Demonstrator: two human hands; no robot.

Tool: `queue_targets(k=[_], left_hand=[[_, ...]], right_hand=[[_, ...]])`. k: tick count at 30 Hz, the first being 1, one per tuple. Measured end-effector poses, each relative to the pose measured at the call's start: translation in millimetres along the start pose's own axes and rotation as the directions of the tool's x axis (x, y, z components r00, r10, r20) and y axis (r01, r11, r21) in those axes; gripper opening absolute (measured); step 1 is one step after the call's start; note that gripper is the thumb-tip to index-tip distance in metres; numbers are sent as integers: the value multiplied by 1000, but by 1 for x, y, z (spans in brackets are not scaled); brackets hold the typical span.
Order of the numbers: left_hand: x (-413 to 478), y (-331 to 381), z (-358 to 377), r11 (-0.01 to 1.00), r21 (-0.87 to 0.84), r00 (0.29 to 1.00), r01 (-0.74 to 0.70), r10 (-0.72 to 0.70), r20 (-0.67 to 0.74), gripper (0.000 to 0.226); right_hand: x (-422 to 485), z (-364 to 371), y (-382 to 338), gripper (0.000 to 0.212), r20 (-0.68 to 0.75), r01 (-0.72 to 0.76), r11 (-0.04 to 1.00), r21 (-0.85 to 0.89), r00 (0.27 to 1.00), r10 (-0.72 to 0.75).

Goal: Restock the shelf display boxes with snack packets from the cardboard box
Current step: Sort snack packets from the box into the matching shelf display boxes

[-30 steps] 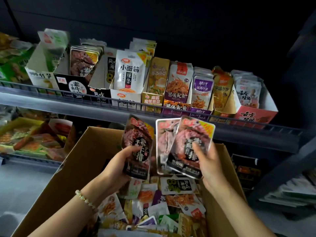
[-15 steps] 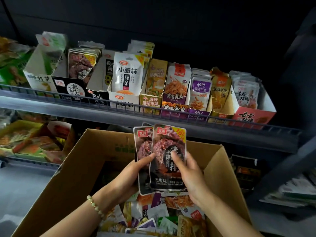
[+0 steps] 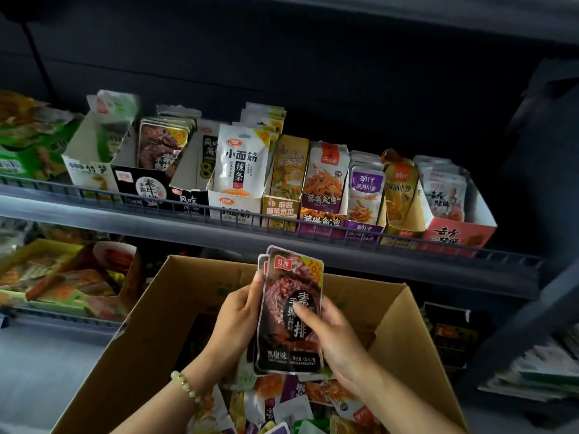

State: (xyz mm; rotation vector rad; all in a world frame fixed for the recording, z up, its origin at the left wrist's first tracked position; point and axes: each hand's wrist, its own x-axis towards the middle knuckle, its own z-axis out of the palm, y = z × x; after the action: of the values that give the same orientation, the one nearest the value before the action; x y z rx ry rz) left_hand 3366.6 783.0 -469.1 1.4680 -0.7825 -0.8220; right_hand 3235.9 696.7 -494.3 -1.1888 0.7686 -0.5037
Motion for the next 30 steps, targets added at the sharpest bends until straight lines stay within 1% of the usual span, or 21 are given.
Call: queue_targets(k=[1, 3, 5, 6, 7, 8, 9, 10, 12, 14, 15, 17, 18, 20, 22, 24, 25, 27, 28, 30], left_hand=[[0, 3, -2, 1000, -11, 1000, -6, 6, 0, 64], [-1, 7, -3, 999, -43, 999, -3, 5, 50, 59], [-4, 12, -6, 998, -60, 990, 9, -1, 142, 41], [-4, 15, -10, 1000, -24, 982, -4, 9, 187, 38], [-2, 18, -16, 999, 29, 977, -38, 31, 211, 43], [0, 24, -23, 994, 74, 973, -75, 57, 224, 48], [2, 30, -32, 989, 108, 973, -99, 73, 219, 50], [4, 38, -41, 986, 128, 976, -105, 77, 205, 51], [10, 52, -61, 982, 151, 980, -117, 90, 177, 51], [18, 65, -81, 965, 212, 979, -152, 118, 164, 48], [22, 71, -90, 956, 241, 977, -169, 129, 171, 46], [29, 85, -109, 937, 284, 967, -202, 146, 207, 47], [32, 93, -118, 930, 292, 960, -224, 159, 229, 48], [38, 106, -136, 927, 263, 949, -267, 205, 239, 45], [46, 117, -151, 933, 218, 948, -288, 244, 205, 36], [53, 125, -163, 926, 254, 955, -279, 240, 175, 24], [57, 127, -170, 917, 288, 957, -276, 234, 173, 22], [63, 130, -183, 896, 326, 949, -302, 252, 187, 18], [67, 131, -191, 896, 310, 945, -317, 271, 181, 14], [77, 134, -207, 915, 209, 935, -346, 318, 158, 9]], right_hand=[[1, 3, -3, 51, -10, 9, 1000, 24, 1000, -9], [5, 9, -12, 55, -49, 46, 997, 65, 998, -43], [11, 16, -22, 49, -95, 104, 993, 50, 990, -99], [13, 21, -28, 52, -119, 130, 991, 23, 985, -127], [16, 28, -34, 65, -128, 151, 989, -2, 980, -150], [18, 36, -40, 87, -122, 156, 988, -15, 980, -157], [20, 42, -46, 102, -101, 163, 986, -17, 981, -164], [22, 47, -55, 104, -79, 177, 984, -12, 981, -178], [30, 53, -84, 92, -16, 235, 970, -62, 972, -236], [39, 56, -120, 92, 50, 301, 933, -197, 953, -297], [44, 58, -140, 87, 91, 319, 915, -247, 948, -306], [53, 66, -173, 60, 192, 319, 895, -311, 944, -269], [59, 71, -185, 50, 222, 305, 888, -344, 945, -239], [72, 83, -204, 50, 250, 282, 897, -340, 947, -203], [86, 96, -216, 51, 267, 252, 932, -261, 946, -181], [99, 111, -224, 51, 288, 228, 951, -207, 944, -164], [104, 120, -227, 51, 294, 228, 947, -227, 943, -157], [114, 135, -235, 49, 330, 232, 919, -320, 936, -121], [119, 142, -240, 45, 366, 223, 903, -368, 927, -80], [129, 153, -252, 35, 435, 198, 881, -430, 900, 10]])
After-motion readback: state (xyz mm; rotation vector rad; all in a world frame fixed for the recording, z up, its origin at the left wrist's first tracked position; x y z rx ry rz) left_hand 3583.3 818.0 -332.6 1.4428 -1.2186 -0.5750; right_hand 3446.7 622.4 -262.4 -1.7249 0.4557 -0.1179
